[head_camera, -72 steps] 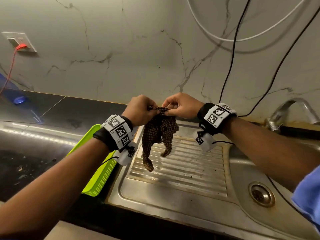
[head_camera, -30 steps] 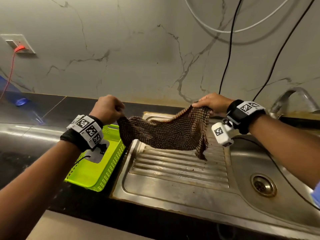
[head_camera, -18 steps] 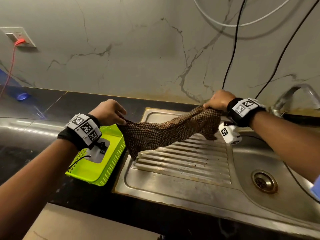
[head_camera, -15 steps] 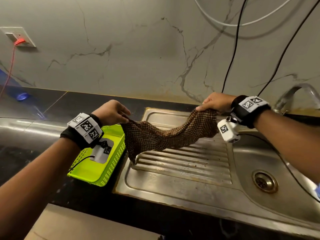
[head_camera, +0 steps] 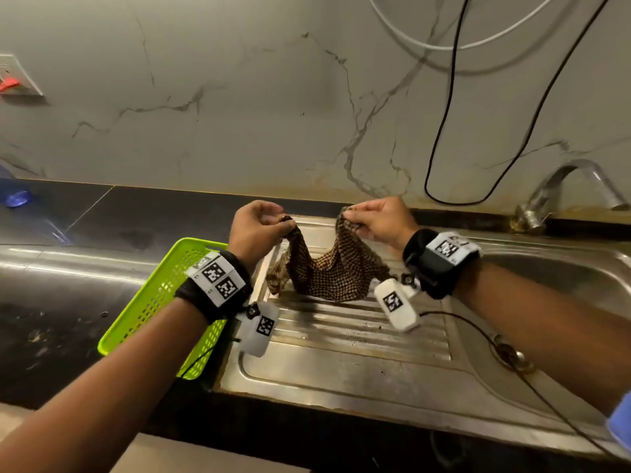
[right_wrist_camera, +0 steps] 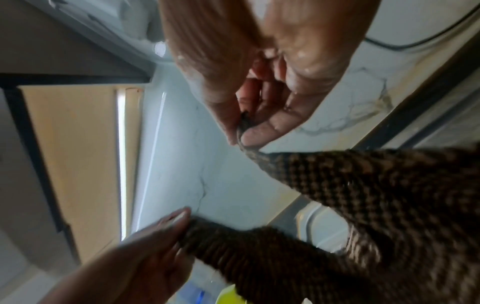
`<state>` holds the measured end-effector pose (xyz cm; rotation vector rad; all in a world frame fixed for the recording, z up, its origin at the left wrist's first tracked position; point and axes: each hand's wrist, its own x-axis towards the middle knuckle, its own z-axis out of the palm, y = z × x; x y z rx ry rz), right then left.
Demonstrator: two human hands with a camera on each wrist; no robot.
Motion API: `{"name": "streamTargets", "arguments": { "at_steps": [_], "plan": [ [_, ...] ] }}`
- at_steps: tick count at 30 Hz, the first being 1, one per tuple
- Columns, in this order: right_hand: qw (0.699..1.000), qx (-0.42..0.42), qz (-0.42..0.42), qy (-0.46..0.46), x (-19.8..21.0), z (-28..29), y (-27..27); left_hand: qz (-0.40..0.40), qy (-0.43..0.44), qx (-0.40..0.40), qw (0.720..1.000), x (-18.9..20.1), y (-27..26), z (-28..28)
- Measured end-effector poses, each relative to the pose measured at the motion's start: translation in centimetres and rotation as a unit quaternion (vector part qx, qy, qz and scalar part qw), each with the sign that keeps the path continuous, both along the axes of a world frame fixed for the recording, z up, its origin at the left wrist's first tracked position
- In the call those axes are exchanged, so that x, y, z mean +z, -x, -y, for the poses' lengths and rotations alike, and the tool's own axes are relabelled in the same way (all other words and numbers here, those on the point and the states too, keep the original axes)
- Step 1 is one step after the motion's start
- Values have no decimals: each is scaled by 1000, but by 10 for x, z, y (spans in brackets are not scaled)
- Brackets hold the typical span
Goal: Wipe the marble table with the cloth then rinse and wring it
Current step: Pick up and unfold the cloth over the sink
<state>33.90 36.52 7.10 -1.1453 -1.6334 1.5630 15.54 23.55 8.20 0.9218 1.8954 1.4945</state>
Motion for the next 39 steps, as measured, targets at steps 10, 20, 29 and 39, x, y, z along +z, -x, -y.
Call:
{"name": "streamTargets", "arguments": {
  "at_steps": [10, 20, 29, 39],
  "plan": [
    [999, 3, -43, -18, -23, 43, 28, 128, -18, -20, 991, -21, -39, -4],
    [995, 80, -56, -21, -18, 43, 25, 100, -34, -72, 992, -17, -47, -3],
    [977, 184, 46, -99, 12, 11, 12, -151, 2, -106, 983, -26, -20, -5],
    [935, 295, 116, -161, 73, -26, 4, -209, 84, -222, 949, -47, -24, -14]
  ]
}}
